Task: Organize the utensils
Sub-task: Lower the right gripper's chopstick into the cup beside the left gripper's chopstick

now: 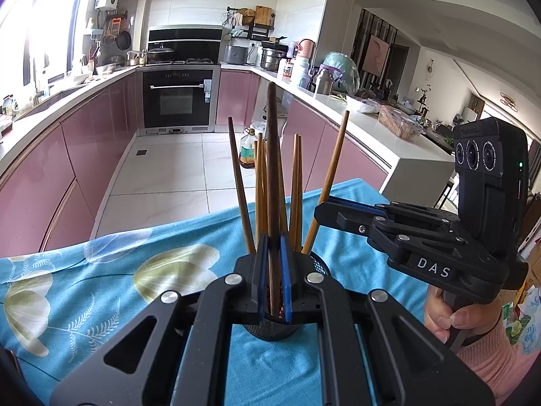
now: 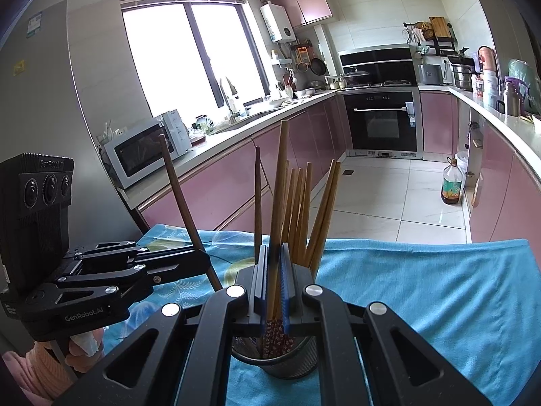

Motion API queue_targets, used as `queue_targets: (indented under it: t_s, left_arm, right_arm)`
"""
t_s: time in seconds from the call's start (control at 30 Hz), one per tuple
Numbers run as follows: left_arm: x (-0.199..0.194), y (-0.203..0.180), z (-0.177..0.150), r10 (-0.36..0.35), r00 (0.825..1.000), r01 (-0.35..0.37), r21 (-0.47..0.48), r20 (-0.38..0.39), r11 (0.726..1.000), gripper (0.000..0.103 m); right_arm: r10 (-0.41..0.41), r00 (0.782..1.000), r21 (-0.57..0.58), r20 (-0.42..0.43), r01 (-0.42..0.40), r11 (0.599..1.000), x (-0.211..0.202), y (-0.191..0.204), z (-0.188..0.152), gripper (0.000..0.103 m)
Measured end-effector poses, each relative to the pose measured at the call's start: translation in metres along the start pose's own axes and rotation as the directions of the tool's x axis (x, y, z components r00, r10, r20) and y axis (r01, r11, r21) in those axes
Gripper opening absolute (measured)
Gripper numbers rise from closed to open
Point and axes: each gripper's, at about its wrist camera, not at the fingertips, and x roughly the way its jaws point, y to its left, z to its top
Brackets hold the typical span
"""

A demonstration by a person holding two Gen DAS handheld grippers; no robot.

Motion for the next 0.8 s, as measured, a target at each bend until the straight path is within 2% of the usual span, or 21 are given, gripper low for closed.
queue_targets:
  t_s: [0.8]
  left_arm:
    - [0.020, -0.004, 0.006, 0.018, 1.000, -0.017, 0.013, -0.025, 1.000, 0.008]
  right_arm:
    - [0.003, 1.000, -0.008, -0.017, -0.003, 1.000, 0.006, -0.007, -0.002, 0.006]
